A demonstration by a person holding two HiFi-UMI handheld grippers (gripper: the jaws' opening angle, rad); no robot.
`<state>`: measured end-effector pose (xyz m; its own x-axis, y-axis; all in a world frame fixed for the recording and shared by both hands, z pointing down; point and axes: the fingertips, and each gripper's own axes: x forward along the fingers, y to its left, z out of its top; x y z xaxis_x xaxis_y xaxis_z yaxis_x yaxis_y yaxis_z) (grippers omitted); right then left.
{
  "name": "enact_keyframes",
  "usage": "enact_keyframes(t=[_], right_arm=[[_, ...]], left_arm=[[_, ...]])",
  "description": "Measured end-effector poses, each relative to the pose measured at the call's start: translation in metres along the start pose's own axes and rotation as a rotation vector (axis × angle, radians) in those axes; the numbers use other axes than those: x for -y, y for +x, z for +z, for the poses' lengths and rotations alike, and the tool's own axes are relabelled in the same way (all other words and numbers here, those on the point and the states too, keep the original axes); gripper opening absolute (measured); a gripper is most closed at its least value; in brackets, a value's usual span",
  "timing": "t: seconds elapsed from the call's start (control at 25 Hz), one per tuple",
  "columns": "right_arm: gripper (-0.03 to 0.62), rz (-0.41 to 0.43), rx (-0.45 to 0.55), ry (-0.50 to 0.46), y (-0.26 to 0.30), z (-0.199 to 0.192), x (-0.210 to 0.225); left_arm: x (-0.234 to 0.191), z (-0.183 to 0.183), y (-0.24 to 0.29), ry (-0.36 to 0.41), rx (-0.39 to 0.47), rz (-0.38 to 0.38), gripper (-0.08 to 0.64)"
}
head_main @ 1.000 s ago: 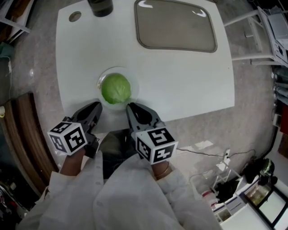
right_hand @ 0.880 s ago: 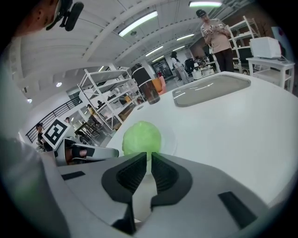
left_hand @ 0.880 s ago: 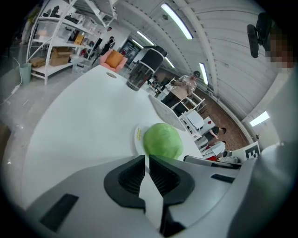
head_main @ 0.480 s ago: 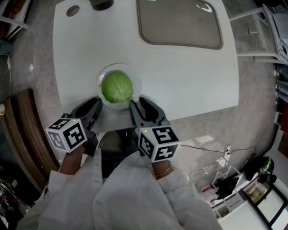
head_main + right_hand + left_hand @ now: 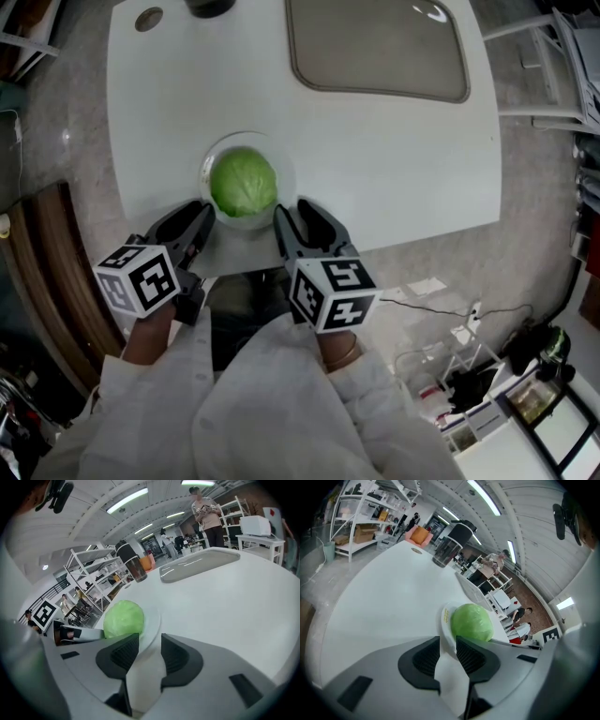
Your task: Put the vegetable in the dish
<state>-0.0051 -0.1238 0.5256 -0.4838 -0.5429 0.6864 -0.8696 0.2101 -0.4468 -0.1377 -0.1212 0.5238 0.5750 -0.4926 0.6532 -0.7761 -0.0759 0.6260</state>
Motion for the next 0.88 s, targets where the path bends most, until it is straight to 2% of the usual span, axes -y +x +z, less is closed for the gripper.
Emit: enact_keyframes(t=[0.24, 0.44, 0.68, 0.88], right_arm=[[0.135, -0.005, -0.014, -0.001, 0.0031, -0.0004, 0.0017], [0.135, -0.022, -0.021, 0.0, 0.0037, -0.0012, 0.0023], [0.135, -0.026, -0.031, 0.001, 0.0048, -0.0008, 0.0015], [0.135, -0.016, -0.035, 0.009, 0.0058, -0.0006, 0.0004]], left_arm=[[-0.0026, 0.0007, 0.0015, 0.012, -0.002, 0.025, 0.092], [0.0001, 0.0002, 0.0023, 0.005, -0.006, 0.005, 0.092], [0.0036, -0.0005, 0.0049, -0.042, -0.014, -0.019, 0.092], [0.0053, -0.0012, 0.0067, -0.037, -0.013, -0.015, 0.092]])
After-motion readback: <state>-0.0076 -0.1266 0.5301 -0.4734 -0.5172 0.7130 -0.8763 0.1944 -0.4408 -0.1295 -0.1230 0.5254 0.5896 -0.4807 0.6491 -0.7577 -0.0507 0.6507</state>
